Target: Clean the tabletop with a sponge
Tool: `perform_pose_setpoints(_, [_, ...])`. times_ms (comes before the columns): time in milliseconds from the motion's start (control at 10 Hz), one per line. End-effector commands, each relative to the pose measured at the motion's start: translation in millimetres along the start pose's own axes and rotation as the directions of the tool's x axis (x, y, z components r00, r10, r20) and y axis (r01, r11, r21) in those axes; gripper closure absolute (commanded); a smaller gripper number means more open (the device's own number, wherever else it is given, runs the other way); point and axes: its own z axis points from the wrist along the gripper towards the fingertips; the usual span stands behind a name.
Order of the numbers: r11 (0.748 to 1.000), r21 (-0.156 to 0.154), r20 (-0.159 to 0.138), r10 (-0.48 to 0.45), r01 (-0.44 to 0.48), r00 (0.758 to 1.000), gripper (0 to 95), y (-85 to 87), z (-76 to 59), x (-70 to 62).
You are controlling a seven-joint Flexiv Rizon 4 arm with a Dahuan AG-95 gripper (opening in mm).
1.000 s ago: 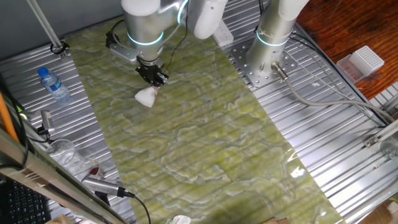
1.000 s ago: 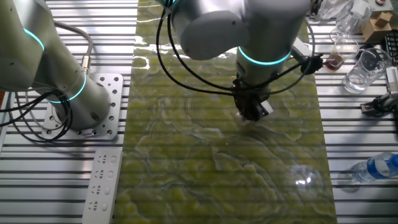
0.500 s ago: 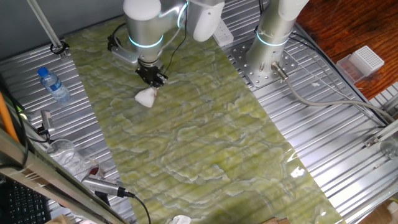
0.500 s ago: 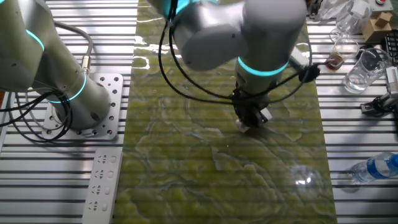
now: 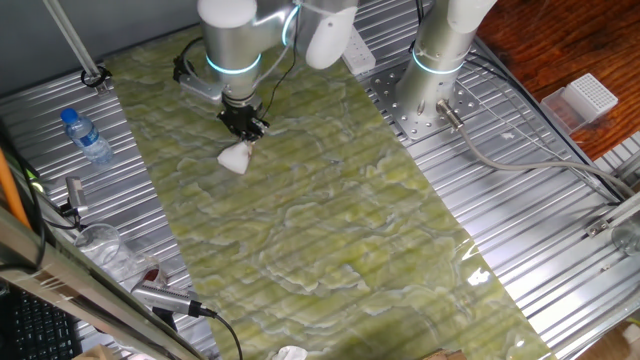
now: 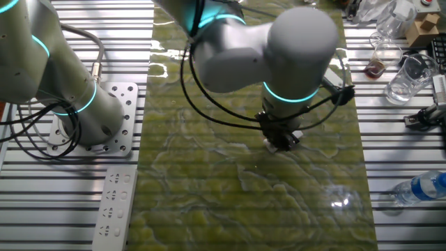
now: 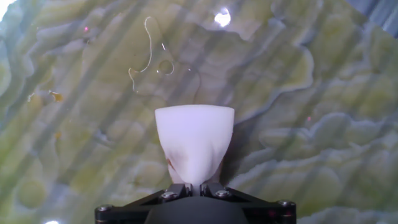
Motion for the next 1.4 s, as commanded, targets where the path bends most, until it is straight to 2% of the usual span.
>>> perform_pose_setpoints(100, [1.0,0.0,-0.01,0.0,0.0,1.0,95.0,-1.1,2.3,0.5])
perform_pose_setpoints(200, [1.0,0.018,-0.026,0.003,-0.002,1.0,95.0,-4.8,-2.6,1.3])
perform_pose_setpoints(400, [0.997,0.078,-0.066,0.005,0.0,0.998,95.0,-8.7,-4.1,1.2])
perform_pose_setpoints(600, [0.996,0.094,-0.069,0.004,0.003,0.998,95.0,-10.9,3.7,0.7])
perform_pose_setpoints(700, [0.998,0.069,-0.05,0.01,-0.007,0.999,95.0,-12.0,6.0,-0.1])
perform_pose_setpoints(800, [1.0,0.013,-0.032,0.027,-0.027,0.999,95.0,-13.0,4.4,-2.3])
perform_pose_setpoints(900, [0.996,-0.06,-0.02,0.061,-0.062,0.998,95.0,-12.8,1.4,-4.7])
perform_pose_setpoints(1000, [0.994,-0.079,-0.004,0.079,-0.079,0.997,95.0,-11.0,-1.2,-7.5])
perform_pose_setpoints(1200, [0.994,-0.069,0.013,0.088,-0.087,0.996,95.0,-8.9,-1.9,-11.1])
perform_pose_setpoints(1400, [0.992,-0.071,0.049,0.108,-0.104,0.993,95.0,-7.3,0.1,-14.7])
